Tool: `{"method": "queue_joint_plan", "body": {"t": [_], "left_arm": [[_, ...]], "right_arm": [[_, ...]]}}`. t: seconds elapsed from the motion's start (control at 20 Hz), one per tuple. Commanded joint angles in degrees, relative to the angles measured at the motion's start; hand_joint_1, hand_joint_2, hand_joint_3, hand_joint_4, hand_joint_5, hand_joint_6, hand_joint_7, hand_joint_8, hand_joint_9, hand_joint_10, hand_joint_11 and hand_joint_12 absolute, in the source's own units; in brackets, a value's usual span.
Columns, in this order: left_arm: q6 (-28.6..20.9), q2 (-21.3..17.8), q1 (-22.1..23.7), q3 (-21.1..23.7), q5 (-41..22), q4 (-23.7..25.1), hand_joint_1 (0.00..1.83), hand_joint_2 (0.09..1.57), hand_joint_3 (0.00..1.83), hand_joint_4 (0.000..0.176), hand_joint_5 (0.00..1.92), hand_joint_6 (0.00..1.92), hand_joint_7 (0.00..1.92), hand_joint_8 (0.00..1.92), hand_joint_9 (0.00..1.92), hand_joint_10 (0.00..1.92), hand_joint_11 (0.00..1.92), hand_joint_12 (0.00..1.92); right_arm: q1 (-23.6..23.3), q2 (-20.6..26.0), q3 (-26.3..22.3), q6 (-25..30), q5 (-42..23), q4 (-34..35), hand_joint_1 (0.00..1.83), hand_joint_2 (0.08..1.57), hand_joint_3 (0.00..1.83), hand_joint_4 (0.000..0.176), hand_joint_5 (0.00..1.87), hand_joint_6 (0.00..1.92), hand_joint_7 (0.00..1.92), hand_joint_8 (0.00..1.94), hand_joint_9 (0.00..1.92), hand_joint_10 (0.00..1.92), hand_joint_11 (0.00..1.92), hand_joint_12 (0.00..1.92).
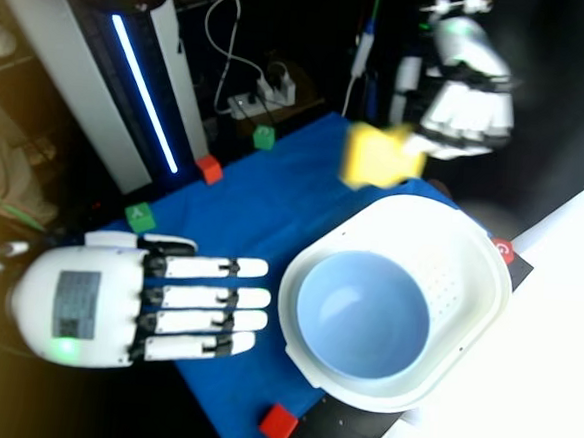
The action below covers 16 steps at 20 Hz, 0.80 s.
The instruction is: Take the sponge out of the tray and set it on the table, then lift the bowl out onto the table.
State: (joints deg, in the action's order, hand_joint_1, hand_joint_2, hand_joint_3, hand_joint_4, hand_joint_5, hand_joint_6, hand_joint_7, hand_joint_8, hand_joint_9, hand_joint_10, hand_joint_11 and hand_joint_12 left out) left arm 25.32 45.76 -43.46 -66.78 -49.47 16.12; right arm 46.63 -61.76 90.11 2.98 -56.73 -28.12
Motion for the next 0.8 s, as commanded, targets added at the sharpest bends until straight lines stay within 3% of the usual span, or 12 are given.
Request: {"method": "queue_joint_plan", "body": {"t": [0.0, 0.05, 0.15, 0.2, 0.25, 0.4, 0.45, 0.55, 0.6, 0.65, 0.7, 0.75], "left_arm": [[-0.4, -0.9, -0.5, 0.8, -10.2, -2.7, 1.27, 1.09, 0.00, 0.000, 1.19, 0.33, 0.96, 1.26, 0.66, 1.46, 0.47, 1.77], [-0.4, -1.7, -2.8, 2.4, -11.9, -2.9, 1.27, 1.09, 0.00, 0.000, 1.18, 0.35, 0.97, 1.26, 0.65, 1.55, 0.54, 1.82], [-0.6, -2.0, -6.4, 4.1, -13.1, -3.1, 1.28, 1.06, 0.00, 0.000, 1.29, 0.19, 1.03, 1.17, 0.73, 1.51, 0.43, 1.83], [-0.7, -2.0, -7.1, 4.3, -12.8, -3.1, 1.28, 1.06, 0.00, 0.000, 1.29, 0.19, 1.03, 1.17, 0.73, 1.51, 0.43, 1.83], [-1.2, -1.5, -8.7, 4.6, -12.1, -3.1, 1.28, 1.06, 0.00, 0.000, 1.33, 0.05, 1.02, 1.19, 0.78, 1.51, 0.34, 1.88], [-2.3, -0.2, -10.3, 4.2, -9.9, -2.9, 1.28, 1.06, 0.00, 0.000, 1.26, 0.18, 1.07, 1.12, 0.86, 1.49, 0.41, 1.85], [-2.3, 0.1, -10.6, 4.2, -9.1, -2.9, 1.29, 1.04, 0.00, 0.000, 1.34, 0.07, 1.11, 1.05, 0.95, 1.39, 0.43, 1.70], [-2.4, 0.3, -11.6, 4.2, -8.5, -3.0, 1.27, 1.04, 0.00, 0.000, 1.41, 0.02, 1.05, 1.05, 0.85, 1.23, 0.41, 1.51], [-2.4, 0.4, -12.0, 4.2, -8.1, -3.1, 1.15, 0.98, 0.00, 0.096, 1.45, 0.06, 1.02, 0.62, 0.81, 1.18, 0.43, 1.48], [-2.4, 0.4, -12.1, 4.1, -7.8, -3.2, 1.12, 0.97, 0.00, 0.160, 1.43, 0.12, 1.06, 0.34, 0.77, 1.15, 0.39, 1.47], [-2.4, 0.6, -12.1, 3.9, -7.5, -3.4, 1.10, 0.99, 0.01, 0.173, 1.30, 0.40, 1.12, 0.15, 0.75, 1.12, 0.38, 1.47], [-2.4, 0.7, -12.2, 3.8, -7.5, -3.7, 1.08, 1.01, 0.00, 0.175, 1.20, 0.59, 1.14, 0.09, 0.73, 1.14, 0.38, 1.46]], "right_arm": [[-0.8, 0.0, 0.0, 0.6, -5.8, 3.9, 0.73, 1.26, 0.00, 0.050, 0.39, 0.00, 0.29, 0.00, 0.28, 0.00, 0.00, 0.73], [-0.8, 0.0, 0.1, 0.6, -5.8, 3.9, 0.74, 1.26, 0.00, 0.056, 0.40, 0.00, 0.30, 0.00, 0.29, 0.01, 0.00, 0.75], [-0.8, 0.0, 0.2, 0.6, -5.8, 3.9, 0.57, 1.22, 0.00, 0.114, 0.39, 0.00, 0.31, 0.00, 0.26, 0.00, 0.00, 0.70], [-0.8, 0.0, 0.2, 0.6, -5.8, 3.9, 0.57, 1.22, 0.00, 0.114, 0.39, 0.00, 0.31, 0.00, 0.26, 0.00, 0.00, 0.70], [-0.8, 0.0, 0.4, 0.6, -5.8, 3.9, 0.54, 1.23, 0.00, 0.106, 0.38, 0.00, 0.29, 0.00, 0.21, 0.00, 0.00, 0.53], [-0.8, -0.1, 0.5, 0.6, -5.8, 3.9, 0.56, 1.22, 0.00, 0.091, 0.39, 0.00, 0.29, 0.00, 0.22, 0.01, 0.03, 0.48], [-0.8, -0.2, 0.5, 0.6, -5.8, 3.8, 0.57, 1.23, 0.00, 0.086, 0.39, 0.00, 0.30, 0.00, 0.24, 0.01, 0.06, 0.50], [-0.8, -0.3, 0.5, 0.6, -5.8, 3.7, 0.58, 1.24, 0.00, 0.089, 0.39, 0.00, 0.30, 0.00, 0.24, 0.01, 0.06, 0.50], [-0.8, -0.4, 0.6, 0.6, -5.8, 3.7, 0.56, 1.24, 0.00, 0.093, 0.39, 0.00, 0.30, 0.00, 0.24, 0.00, 0.04, 0.50], [-0.8, -0.4, 0.6, 0.6, -5.8, 3.7, 0.53, 1.23, 0.00, 0.102, 0.38, 0.00, 0.29, 0.00, 0.23, 0.00, 0.04, 0.50], [-0.8, -0.4, 0.6, 0.6, -5.8, 3.7, 0.54, 1.23, 0.00, 0.099, 0.38, 0.00, 0.29, 0.00, 0.23, 0.00, 0.04, 0.50], [-0.8, -0.4, 0.6, 0.6, -5.8, 3.7, 0.55, 1.23, 0.00, 0.092, 0.38, 0.00, 0.28, 0.00, 0.22, 0.00, 0.03, 0.50]]}}
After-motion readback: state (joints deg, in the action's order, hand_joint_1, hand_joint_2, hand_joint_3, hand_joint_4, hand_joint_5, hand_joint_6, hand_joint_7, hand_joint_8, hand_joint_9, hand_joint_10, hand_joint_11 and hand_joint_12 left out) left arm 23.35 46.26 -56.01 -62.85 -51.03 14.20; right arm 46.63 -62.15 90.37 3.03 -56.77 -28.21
